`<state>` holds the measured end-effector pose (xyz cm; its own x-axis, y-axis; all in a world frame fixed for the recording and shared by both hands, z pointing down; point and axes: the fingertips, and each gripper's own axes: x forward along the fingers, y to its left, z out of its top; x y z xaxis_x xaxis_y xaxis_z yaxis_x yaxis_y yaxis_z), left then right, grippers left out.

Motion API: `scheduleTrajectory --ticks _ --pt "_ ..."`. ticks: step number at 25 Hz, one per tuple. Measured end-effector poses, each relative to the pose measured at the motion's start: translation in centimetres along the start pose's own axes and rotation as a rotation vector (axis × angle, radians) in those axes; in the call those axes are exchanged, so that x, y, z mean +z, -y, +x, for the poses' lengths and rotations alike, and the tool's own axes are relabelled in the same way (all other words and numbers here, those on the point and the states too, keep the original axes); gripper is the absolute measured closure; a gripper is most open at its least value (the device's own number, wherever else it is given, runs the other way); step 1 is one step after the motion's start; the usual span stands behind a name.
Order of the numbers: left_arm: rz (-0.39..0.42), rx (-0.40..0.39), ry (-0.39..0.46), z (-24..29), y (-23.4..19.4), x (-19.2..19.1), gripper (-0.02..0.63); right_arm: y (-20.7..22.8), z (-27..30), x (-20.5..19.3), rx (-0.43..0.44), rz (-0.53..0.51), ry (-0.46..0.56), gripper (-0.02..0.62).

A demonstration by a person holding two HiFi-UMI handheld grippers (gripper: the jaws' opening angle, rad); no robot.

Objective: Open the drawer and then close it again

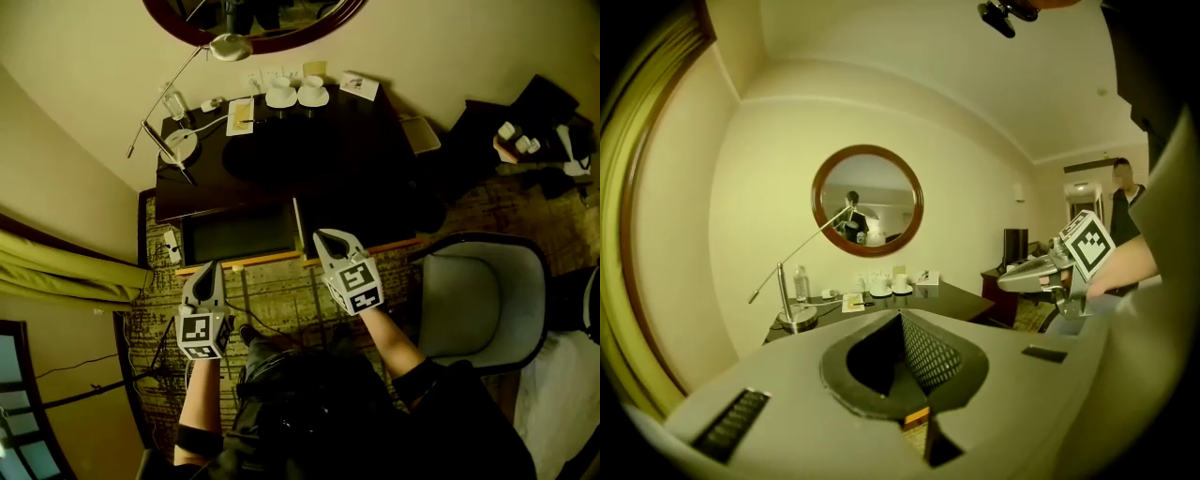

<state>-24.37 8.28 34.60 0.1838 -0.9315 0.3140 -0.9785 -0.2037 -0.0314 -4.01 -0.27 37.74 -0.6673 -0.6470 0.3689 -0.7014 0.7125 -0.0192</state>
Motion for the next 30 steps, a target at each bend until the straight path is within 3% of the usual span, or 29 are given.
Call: scheduleTrajectory --ticks 9,15,21,30 --pt "-0.04 -0.009 -0.013 -0.6 0.3 -1.6 0.603 -0.2 -1.2 -1.3 -0.03 0.019 -0.01 0.591" --pt "0.02 -0.032 -0.03 -0.3 1.2 -2.0 0.603 0.2 -1.7 -1.9 -0.039 0.026 -0.016 0.591" --pt "0.016 -0.05 -0.054 0.6 2.4 -2.5 0.602 1.0 -2.0 -2.9 -0.042 0.039 -0.032 0.591" --pt "-0.018 -0.008 -0.085 1.7 6.5 -3.3 0.601 3.9 -4.4 -3.8 0.004 0.034 -0.027 0.591"
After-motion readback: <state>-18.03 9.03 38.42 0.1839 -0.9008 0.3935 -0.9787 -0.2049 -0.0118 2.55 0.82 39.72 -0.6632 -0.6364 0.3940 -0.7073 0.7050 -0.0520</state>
